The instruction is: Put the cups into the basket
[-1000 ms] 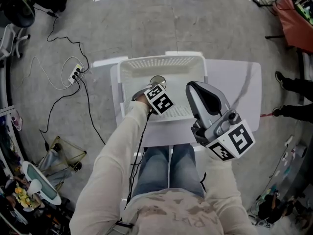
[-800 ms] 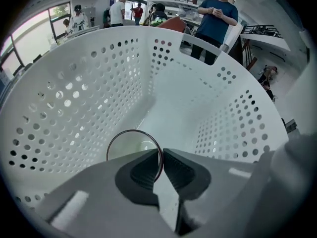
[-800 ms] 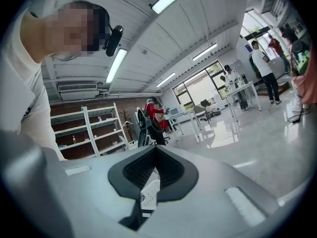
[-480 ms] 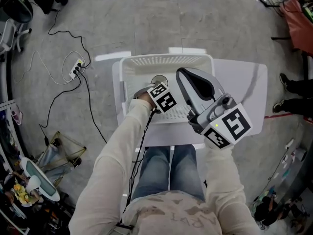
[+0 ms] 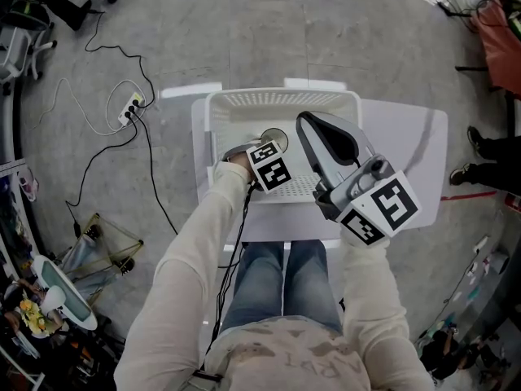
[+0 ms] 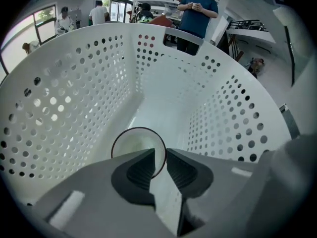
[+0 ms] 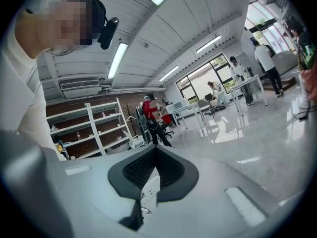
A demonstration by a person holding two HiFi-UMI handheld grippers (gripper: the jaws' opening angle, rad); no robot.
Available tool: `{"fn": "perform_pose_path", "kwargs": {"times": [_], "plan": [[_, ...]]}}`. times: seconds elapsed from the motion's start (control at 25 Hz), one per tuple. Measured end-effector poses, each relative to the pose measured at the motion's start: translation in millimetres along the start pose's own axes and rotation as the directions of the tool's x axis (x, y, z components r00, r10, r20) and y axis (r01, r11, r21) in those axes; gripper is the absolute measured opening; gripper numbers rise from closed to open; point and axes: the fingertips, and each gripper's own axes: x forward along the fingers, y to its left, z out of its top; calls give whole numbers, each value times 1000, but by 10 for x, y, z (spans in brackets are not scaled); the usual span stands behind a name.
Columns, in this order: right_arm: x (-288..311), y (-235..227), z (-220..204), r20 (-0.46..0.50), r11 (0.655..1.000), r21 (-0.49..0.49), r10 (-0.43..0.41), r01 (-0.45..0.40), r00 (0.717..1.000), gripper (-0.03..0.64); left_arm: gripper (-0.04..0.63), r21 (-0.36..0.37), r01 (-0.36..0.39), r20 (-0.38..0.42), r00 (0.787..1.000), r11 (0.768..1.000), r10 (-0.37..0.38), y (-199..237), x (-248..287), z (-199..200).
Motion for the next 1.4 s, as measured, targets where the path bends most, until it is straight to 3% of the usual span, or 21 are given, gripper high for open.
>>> {"fn": "perform_pose_path", "kwargs": {"times": [0.24, 0.36, 0.52, 0.68, 0.8, 0.92, 1.0, 1.2, 1.4], "plan": [[-116, 86, 15, 5, 1000, -4, 6, -6, 1000, 25, 71, 40, 12, 41, 999, 999, -14, -135, -144, 21], [-212, 165, 69, 16, 1000, -9, 10, -10, 1000, 25, 2, 13, -27, 89, 996, 1000, 26, -131, -317, 52], [-366, 279, 212, 36, 1000, -18, 20, -20, 999, 25, 2, -50, -53, 142, 988, 997, 59, -150, -596, 140], [-565, 464, 374, 48, 999, -36, 37, -35, 998, 25, 2, -128, -72, 233, 967, 989, 100, -254, -1024, 308], [-746, 620, 499, 58, 997, -52, 55, -52, 997, 25, 0, -186, -91, 331, 932, 978, 149, -395, -1458, 506], [-1006, 829, 588, 61, 996, -56, 73, -70, 995, 25, 0, -272, -116, 427, 875, 955, 228, -649, -1943, 660], [-1173, 961, 663, 68, 994, -62, 91, -87, 994, 25, 0, -334, -135, 490, 820, 933, 294, -810, -2307, 750], [-1639, 1191, 780, 65, 985, -97, 147, -140, 987, 25, 0, -439, -138, 630, 658, 888, 413, -1320, -3134, 1065], [-2056, 1450, 903, 69, 965, -130, 236, -226, 969, 25, 0, -505, -191, 699, 482, 842, 528, -1828, -3843, 1296]]}}
